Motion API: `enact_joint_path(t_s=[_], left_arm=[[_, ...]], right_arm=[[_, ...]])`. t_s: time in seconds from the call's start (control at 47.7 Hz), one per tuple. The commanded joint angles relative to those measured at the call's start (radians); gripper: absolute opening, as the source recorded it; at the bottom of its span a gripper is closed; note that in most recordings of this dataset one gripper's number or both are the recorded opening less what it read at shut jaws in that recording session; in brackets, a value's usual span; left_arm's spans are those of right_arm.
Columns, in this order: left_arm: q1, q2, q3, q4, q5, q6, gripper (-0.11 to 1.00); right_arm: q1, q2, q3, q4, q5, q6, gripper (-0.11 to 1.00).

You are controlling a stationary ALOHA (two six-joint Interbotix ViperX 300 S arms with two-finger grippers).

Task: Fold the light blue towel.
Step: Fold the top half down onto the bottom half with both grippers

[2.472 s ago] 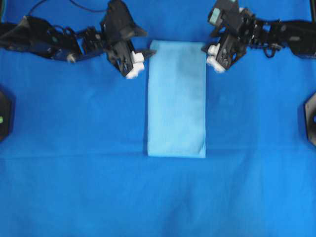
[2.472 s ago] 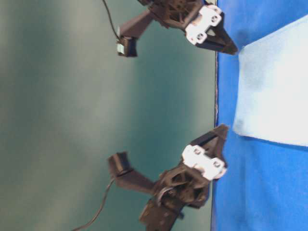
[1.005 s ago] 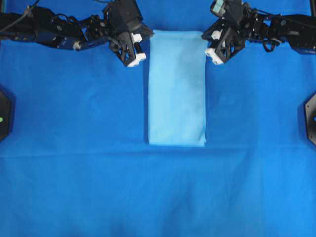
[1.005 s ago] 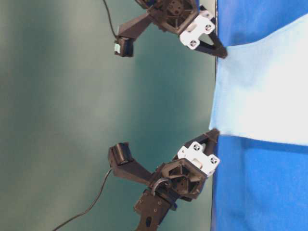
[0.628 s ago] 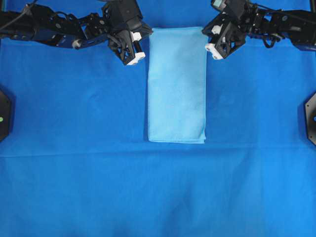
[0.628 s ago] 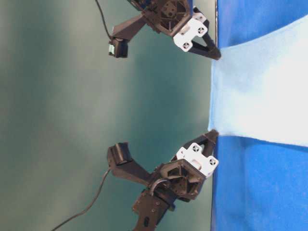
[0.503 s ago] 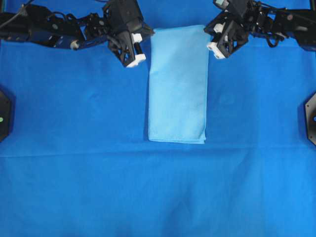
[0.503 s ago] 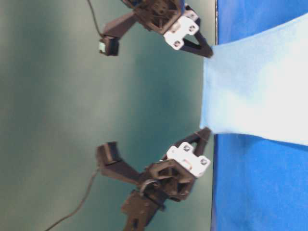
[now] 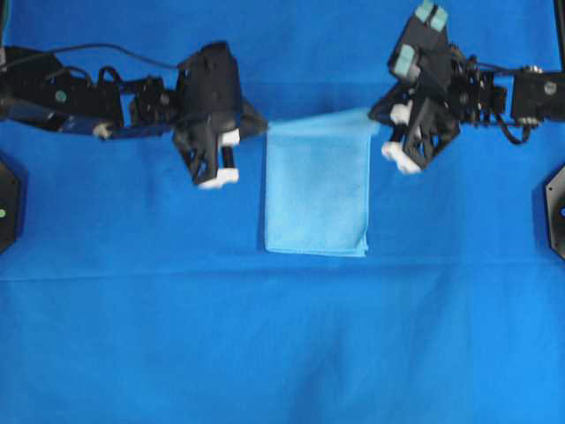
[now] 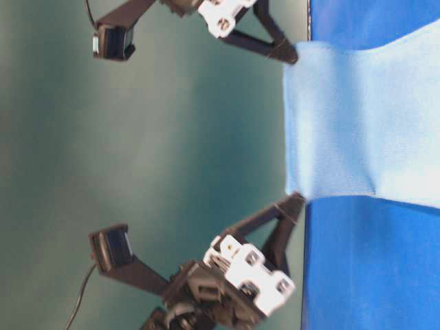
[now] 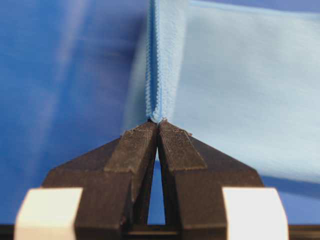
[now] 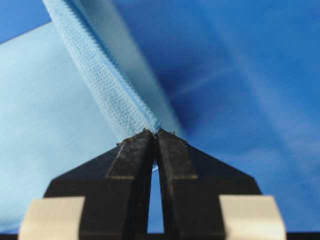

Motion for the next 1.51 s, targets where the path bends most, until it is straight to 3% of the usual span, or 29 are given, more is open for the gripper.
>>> enact_joint_path(t_s=[0.0,0.168,0.356,0.503,0.712,1.173,1.236,1.445,1.487], left_arm=[[-0.048,-0.029,0.006,0.000,-0.002,-0.009,0.01],[-0.141,-0.006,0.011,0.000,-0.008,-0.014,0.01],[-0.210,0.066,-0.009,-0.006,-0.026,-0.015,0.01],[-0.249,0.118,-0.015,-0.008,-0.054,-0.055,0.01],[-0.250,0.149,-0.011,-0.008,-0.071,-0.095,0.01],[-0.242,0.155,-0.031,-0.006,-0.083,-0.094,0.02],[-0.242,0.155,-0.031,-0.008,-0.083,-0.094,0.06],[-0.242,0.138,-0.031,-0.006,-0.081,-0.084,0.50],[-0.242,0.132,-0.031,-0.006,-0.077,-0.081,0.56]], right_arm=[[0.058,-0.021,0.002,0.002,0.020,0.026,0.03],[0.147,-0.012,0.012,0.002,0.043,0.069,0.03],[0.198,0.034,0.028,0.002,0.028,0.104,0.03],[0.225,0.089,0.028,0.000,0.000,0.135,0.03],[0.241,0.147,0.023,0.002,-0.061,0.138,0.03],[0.242,0.153,0.020,0.003,-0.084,0.138,0.04],[0.244,0.155,0.015,0.003,-0.092,0.138,0.05],[0.293,0.152,-0.003,0.003,-0.091,0.138,0.62],[0.305,0.146,-0.008,0.003,-0.081,0.138,0.65]])
